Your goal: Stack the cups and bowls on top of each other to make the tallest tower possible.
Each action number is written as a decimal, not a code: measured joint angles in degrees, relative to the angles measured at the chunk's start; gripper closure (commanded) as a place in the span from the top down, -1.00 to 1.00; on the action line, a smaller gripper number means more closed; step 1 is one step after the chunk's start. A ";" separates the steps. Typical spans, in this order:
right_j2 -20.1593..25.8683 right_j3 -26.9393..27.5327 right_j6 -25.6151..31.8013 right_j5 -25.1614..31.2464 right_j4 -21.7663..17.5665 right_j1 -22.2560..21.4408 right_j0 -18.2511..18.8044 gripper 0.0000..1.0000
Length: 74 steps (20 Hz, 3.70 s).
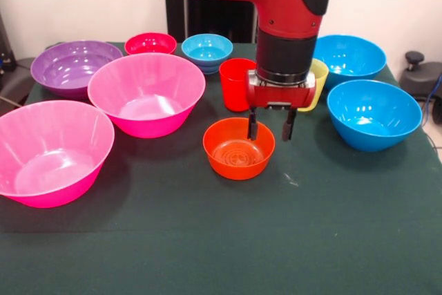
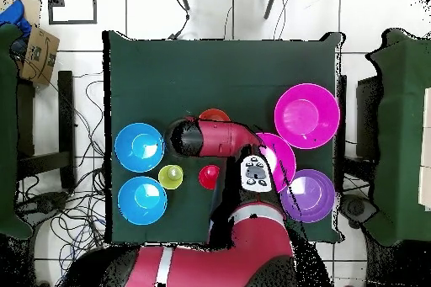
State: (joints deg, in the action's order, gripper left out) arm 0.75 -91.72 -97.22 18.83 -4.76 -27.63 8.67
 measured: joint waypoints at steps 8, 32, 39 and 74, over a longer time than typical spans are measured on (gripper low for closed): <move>1.86 -0.33 0.00 2.86 0.03 -6.09 1.51 1.00; 3.75 -8.96 0.00 3.98 -0.11 -13.47 4.64 1.00; 3.90 -10.24 0.00 3.97 -0.21 -13.47 2.95 1.00; 2.37 -9.13 0.00 -3.57 -0.19 -8.58 -5.07 1.00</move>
State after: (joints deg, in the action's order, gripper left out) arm 3.12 -100.85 -97.22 15.26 -4.95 -36.21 3.60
